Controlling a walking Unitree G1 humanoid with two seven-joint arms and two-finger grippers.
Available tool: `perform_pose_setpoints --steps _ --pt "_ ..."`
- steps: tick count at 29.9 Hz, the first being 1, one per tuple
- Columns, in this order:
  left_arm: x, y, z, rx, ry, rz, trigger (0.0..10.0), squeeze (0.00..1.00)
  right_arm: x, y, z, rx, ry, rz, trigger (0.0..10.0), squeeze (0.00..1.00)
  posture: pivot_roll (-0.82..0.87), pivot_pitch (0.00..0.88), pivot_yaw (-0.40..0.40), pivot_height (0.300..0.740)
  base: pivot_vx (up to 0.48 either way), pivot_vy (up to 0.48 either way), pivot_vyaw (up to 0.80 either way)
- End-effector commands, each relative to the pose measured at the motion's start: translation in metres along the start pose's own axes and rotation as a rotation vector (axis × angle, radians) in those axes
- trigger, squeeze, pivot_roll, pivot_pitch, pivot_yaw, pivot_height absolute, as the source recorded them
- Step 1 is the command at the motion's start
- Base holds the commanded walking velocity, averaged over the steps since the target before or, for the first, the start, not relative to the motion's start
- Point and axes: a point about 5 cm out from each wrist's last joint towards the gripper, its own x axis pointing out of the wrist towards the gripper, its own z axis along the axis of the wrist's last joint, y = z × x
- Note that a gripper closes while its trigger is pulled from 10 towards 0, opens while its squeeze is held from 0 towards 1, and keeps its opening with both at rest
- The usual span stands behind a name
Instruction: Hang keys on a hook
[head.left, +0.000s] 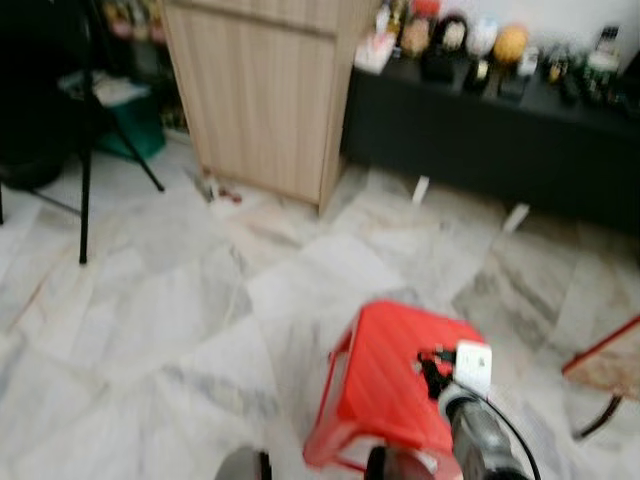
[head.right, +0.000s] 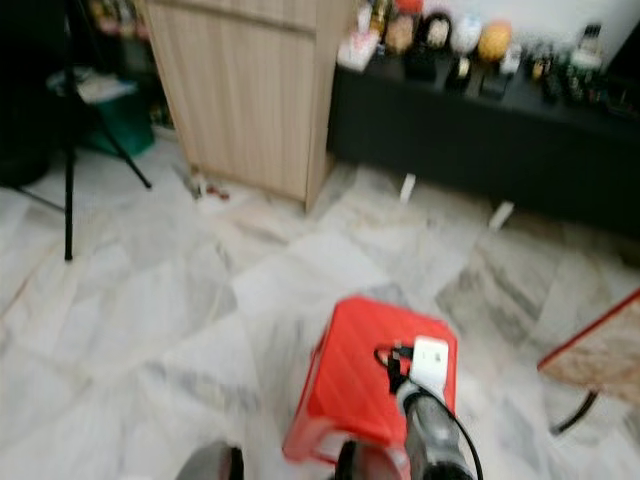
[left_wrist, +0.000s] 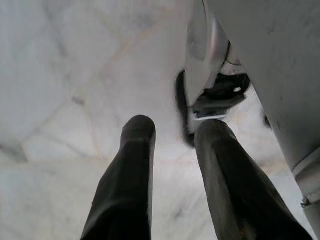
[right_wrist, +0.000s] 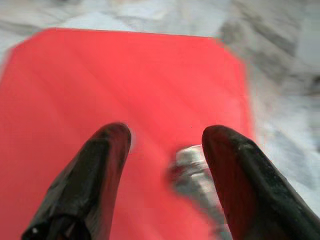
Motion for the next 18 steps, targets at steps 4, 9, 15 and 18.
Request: perform_pose_setpoints --steps 4,9,15,18 --pt "0.005 -0.003 0.029 -0.016 -0.114 -0.006 10.0 0.0 -0.001 0.002 -0.004 0.001 0.012 0.003 10.0 0.0 0.07 0.132 -0.107 0.65 0.0 0.0 0.0" --pt "0.005 -0.003 0.026 -0.015 -0.108 -0.011 10.0 0.0 -0.002 0.002 -0.006 -0.001 0.019 -0.004 10.0 0.0 0.07 0.138 -0.108 0.65 0.0 0.0 0.0" --pt "0.004 -0.005 0.023 -0.014 -0.102 -0.018 10.0 0.0 -0.002 -0.001 -0.009 -0.022 0.051 -0.026 10.0 0.0 0.07 0.147 -0.108 0.65 0.0 0.0 0.0" --pt "0.004 -0.006 0.021 -0.013 -0.099 -0.022 10.0 0.0 -0.001 -0.003 -0.008 -0.004 0.064 -0.042 10.0 0.0 0.07 0.154 -0.108 0.65 0.0 0.0 0.0"
